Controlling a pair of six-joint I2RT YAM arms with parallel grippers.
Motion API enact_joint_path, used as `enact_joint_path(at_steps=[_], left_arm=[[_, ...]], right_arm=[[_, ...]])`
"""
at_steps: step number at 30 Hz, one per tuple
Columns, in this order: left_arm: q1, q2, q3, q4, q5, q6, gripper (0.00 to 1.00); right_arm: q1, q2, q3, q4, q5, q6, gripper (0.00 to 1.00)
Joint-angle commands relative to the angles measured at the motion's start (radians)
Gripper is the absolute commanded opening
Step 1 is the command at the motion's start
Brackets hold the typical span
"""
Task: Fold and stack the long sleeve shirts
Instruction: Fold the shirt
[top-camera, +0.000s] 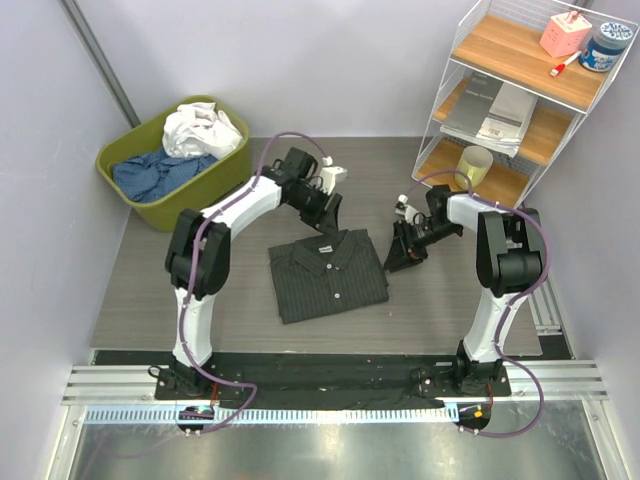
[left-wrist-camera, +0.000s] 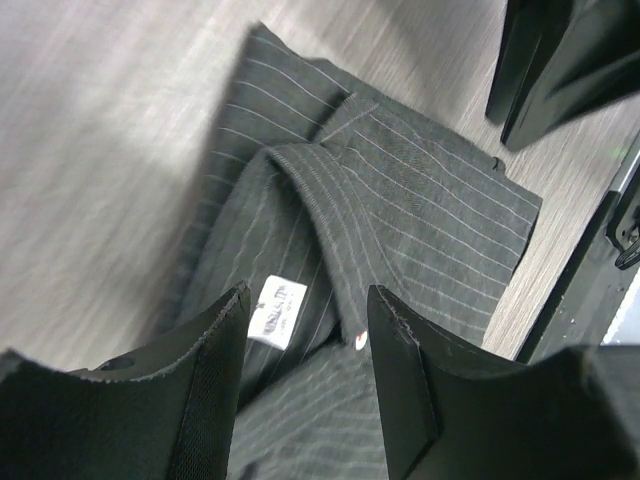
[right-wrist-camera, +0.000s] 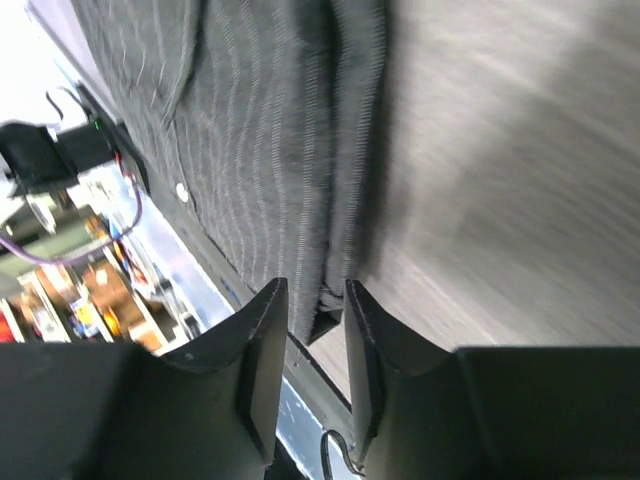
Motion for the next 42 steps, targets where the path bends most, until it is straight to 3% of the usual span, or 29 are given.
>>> enact_joint_path(at_steps=[1,19,21,25,27,30,34,42], left_arm=[[-0.047,0.04,0.058,0.039,-0.014,-0.02,0.51],[-0.084,0.189,0.109,0.14,0.008,-0.15,0.46],[-0.084,0.196,0.107,0.142,0.0,-0.155,0.43],[-0.083,0.15,0.065,0.168,0.0,-0.149,0.37],[-0.081,0.124,0.031,0.206,-0.01,-0.142,0.28],[-0.073,0.104,0.025,0.229,-0.026,-0.164,0.12],[-0.057,0.082,0.011,0.293,-0.064,-0.222,0.0],[-0.053,0.061,-0.002,0.32,-0.084,-0.245,0.0]], right_arm=[[-0.032,-0.028,0.008,0.057,0.033,0.065,0.33],[-0.001,0.038,-0.08,0.175,-0.01,0.184,0.31],[-0.001,0.04,-0.081,0.172,-0.016,0.184,0.28],[0.002,0.036,-0.086,0.169,-0.019,0.177,0.08],[0.002,0.038,-0.089,0.168,-0.027,0.176,0.01],[0.002,0.041,-0.091,0.155,-0.033,0.165,0.01],[0.002,0.033,-0.072,0.091,-0.061,0.147,0.01],[0.004,0.027,-0.063,-0.069,-0.062,0.03,0.01]])
